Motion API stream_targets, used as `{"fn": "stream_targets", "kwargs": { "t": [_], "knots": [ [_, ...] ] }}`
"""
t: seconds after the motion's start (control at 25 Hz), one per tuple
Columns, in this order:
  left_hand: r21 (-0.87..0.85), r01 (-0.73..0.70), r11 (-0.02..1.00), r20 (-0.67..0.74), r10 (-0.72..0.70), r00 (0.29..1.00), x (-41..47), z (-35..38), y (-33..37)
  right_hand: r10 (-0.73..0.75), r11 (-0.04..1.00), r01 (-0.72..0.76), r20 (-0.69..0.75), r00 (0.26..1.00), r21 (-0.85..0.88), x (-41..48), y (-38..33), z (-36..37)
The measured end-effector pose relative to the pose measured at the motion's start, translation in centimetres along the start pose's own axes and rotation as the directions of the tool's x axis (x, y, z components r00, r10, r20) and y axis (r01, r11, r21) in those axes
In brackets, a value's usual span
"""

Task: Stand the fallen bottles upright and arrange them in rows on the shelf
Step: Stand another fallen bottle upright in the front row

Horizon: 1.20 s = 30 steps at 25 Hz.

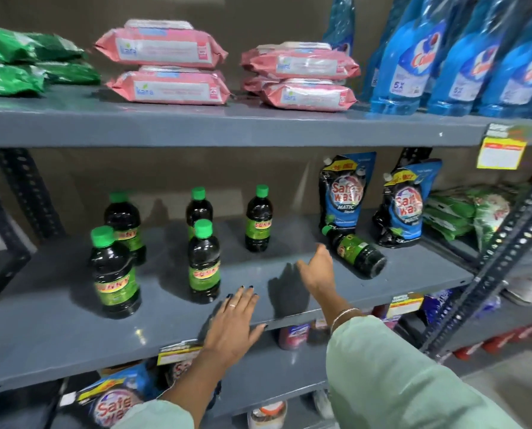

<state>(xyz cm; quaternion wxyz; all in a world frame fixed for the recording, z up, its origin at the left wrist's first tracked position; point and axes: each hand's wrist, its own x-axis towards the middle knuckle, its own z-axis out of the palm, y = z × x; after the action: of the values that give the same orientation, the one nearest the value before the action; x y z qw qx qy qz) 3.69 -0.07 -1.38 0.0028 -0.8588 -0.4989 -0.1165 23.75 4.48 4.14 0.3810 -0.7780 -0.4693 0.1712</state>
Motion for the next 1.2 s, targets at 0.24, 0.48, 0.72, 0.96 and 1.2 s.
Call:
{"fn": "stream_targets", "kwargs": {
  "t": [0.24, 0.48, 0.72, 0.96, 1.2],
  "knots": [
    [0.04, 0.147, 0.988, 0.064, -0.149, 0.987, 2.2, 2.1, 1.0, 0.059, 0.96, -0.101, -0.164, 0.985, -0.262, 6.3, 4.9, -5.6],
    [0.027, 0.238, 0.971, 0.116, -0.239, 0.964, 2.0, 1.9, 0.9, 0.203, 0.891, -0.223, -0.092, 0.975, -0.395, 11.0, 7.1, -6.5],
    [0.026, 0.245, 0.969, 0.14, -0.246, 0.959, 1.8, 1.7, 0.9, 0.187, 0.749, -0.202, -0.091, 0.978, -0.631, 11.7, 6.8, -4.8],
    [0.005, 0.219, 0.976, 0.108, -0.218, 0.97, 1.9, 2.0, 0.8, 0.213, 0.83, -0.254, -0.139, 0.967, -0.496, 9.5, 5.8, -4.4],
    [-0.031, 0.157, 0.987, 0.047, -0.156, 0.987, 2.0, 1.8, 0.9, 0.126, 0.968, -0.164, -0.199, 0.972, -0.187, 5.3, 3.1, -1.1]
  ]
}}
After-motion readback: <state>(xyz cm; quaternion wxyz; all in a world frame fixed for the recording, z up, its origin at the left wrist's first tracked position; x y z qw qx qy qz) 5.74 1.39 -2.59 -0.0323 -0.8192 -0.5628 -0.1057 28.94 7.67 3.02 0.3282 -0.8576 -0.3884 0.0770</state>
